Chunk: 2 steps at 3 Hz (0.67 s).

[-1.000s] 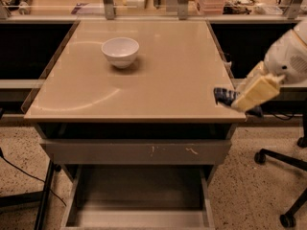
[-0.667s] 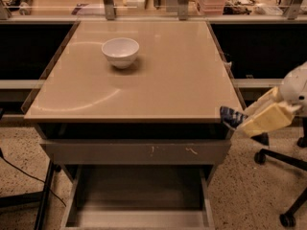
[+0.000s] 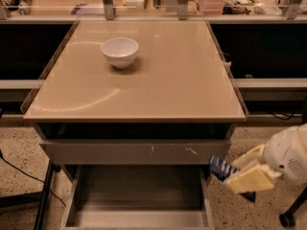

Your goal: Place rxbar blueberry into middle drawer

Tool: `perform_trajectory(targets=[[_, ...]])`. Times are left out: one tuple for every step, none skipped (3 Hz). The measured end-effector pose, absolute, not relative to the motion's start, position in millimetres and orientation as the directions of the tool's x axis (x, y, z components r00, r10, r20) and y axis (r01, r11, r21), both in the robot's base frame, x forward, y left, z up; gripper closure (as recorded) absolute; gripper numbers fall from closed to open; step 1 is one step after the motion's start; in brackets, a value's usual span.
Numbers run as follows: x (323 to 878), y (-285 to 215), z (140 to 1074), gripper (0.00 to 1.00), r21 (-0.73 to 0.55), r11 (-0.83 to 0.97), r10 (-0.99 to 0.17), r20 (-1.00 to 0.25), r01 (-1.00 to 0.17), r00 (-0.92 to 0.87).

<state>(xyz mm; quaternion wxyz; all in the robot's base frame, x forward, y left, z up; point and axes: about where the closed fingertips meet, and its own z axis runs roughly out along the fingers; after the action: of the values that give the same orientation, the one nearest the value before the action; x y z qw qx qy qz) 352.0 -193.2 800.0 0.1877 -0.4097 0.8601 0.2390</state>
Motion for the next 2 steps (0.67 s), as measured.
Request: perform_trajectory(targets=[[322.7, -173.8, 740.3, 1.00, 0.339, 0.516, -0.665, -0.420, -0.786, -0.618], [317.6, -173.8, 737.8, 1.00, 0.344, 0.516, -0.668, -0.412, -0.784, -0.620]])
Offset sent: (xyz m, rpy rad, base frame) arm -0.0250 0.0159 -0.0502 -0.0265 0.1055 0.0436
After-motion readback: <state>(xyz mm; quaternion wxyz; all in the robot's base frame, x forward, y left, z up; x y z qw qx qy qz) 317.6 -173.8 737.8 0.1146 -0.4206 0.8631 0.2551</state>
